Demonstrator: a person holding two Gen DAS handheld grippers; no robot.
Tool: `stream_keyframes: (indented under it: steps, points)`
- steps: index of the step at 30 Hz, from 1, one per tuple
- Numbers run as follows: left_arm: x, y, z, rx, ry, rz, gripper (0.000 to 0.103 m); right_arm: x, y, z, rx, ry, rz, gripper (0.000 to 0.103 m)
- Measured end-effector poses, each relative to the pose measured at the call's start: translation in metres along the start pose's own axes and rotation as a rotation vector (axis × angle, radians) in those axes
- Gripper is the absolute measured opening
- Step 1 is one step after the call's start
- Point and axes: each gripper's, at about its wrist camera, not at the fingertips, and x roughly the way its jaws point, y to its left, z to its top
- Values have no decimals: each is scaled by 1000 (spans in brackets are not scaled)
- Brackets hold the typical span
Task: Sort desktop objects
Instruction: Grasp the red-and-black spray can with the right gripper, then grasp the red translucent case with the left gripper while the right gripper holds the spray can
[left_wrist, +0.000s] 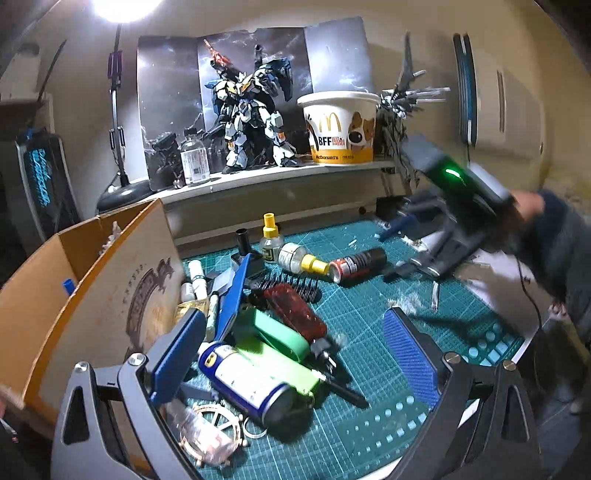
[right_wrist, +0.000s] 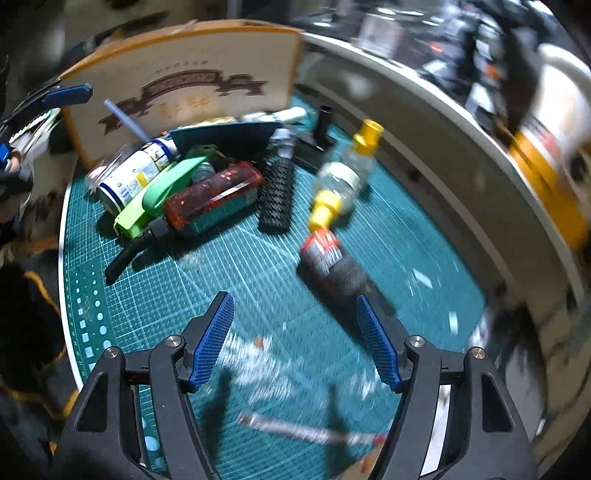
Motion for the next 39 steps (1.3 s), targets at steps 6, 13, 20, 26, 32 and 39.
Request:
stream_keyframes:
  steps: [6, 13, 20, 26, 32, 39]
  points:
    - [6, -6, -11, 15, 16, -64, 98, 60, -32, 30, -116, 233, -45, 68]
    - [36, 14, -3, -16, 2, -170, 98, 72, -36, 19, -45, 235, 109, 33]
    - [41, 21, 5, -46, 1, -152, 98, 22, -21, -2, 216, 83, 87, 33]
    - [58, 25, 11, -190, 90, -90, 97, -38, -15, -22, 538, -112, 43, 33]
    - [91, 31, 18, -355, 202, -10, 97, -82, -14, -59, 851, -277, -29, 33]
    - [109, 23, 24, -344, 252, 81, 89, -96, -9, -66, 882, -283, -131, 33]
